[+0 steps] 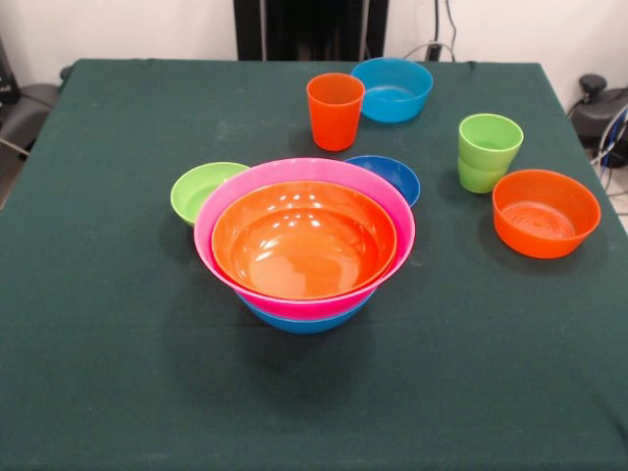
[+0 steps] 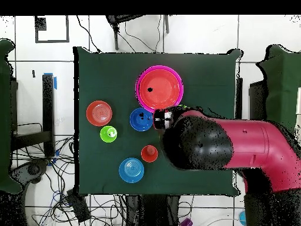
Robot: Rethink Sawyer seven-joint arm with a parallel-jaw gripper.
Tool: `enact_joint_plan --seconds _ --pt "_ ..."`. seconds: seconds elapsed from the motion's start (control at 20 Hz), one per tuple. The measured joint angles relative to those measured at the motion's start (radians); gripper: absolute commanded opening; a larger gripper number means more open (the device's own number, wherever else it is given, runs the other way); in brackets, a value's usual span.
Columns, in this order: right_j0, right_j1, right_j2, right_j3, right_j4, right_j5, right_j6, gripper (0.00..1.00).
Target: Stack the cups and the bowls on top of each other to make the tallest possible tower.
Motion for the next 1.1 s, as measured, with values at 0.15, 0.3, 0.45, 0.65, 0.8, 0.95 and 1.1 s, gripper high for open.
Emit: enact_joint_plan --seconds 0.15,0.3,0.45,0.65,0.8,0.95,1.1 --pt "0.011 0.003 -0.01 -0.027 -0.001 0.071 0.0 1.0" --pt "0.021 0.003 -0.016 -0.061 -0.001 0.175 0.0 1.0" --pt "0.03 0.002 -0.019 -0.096 -0.001 0.286 0.0 1.0" --pt "0.035 0.003 -0.024 -0.115 -0.001 0.326 0.0 1.0" --pt "0.036 0.003 -0.03 -0.119 -0.003 0.328 0.0 1.0" --pt "0.037 0.009 -0.041 -0.119 -0.005 0.328 0.0 1.0" --pt "0.037 0.024 -0.054 -0.119 -0.014 0.328 0.0 1.0"
